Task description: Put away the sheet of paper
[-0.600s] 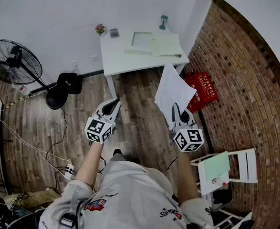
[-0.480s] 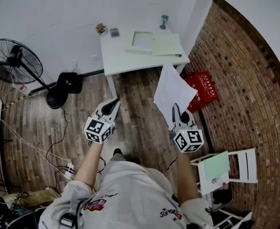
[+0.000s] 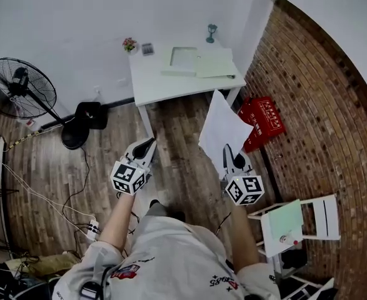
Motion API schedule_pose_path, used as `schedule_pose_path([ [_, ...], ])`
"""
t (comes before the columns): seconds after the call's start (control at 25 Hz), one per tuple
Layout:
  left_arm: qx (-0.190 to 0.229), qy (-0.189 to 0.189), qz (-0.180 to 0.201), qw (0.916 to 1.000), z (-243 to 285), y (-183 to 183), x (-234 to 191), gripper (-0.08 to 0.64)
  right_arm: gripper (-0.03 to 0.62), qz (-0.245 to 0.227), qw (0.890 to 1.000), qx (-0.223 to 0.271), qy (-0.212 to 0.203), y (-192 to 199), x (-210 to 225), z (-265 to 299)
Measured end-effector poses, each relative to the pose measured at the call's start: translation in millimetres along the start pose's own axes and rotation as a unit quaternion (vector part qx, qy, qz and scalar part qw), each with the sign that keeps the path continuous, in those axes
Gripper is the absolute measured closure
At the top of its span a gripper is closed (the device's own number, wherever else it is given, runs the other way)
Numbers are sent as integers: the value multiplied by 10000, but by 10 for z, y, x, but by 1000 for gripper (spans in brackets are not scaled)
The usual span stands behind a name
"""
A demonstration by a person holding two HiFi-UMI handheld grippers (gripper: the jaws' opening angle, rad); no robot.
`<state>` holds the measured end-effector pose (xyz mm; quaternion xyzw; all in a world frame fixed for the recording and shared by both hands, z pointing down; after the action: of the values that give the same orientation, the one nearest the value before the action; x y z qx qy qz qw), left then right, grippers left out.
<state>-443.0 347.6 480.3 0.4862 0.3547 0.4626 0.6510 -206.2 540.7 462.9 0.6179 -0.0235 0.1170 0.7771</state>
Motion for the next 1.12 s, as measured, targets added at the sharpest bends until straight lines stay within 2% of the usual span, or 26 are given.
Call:
schedule_pose_path([
  [0.24,-64,0,-64,10000,70,32,0,535,597,99,9999,-93,13,69,121,29],
  [0.52,-117,80,-88,9999,473,-8,-226,535,597,184,9998,-76,94,-14,358,343],
  [0.8,-122,275,-215,9993,1283,-127,-656,535,597,209,9992,-207,273,-180,756,922],
  [1.12,-211,675,-123,9974,2414,-535,-1282,535,597,356,9971,-247,628,-603,1362,1816],
])
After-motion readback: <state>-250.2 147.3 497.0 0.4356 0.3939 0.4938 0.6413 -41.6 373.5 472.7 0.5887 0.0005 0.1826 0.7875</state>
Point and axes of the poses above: the fingertips, and each gripper's own axes: z forward along the fingers, x to its right, y out of its underside, the point moved 6 cm from there along -z, backward along the fingers, and after that the axes turned 11 degrees about -x, right-handed, at the moved point
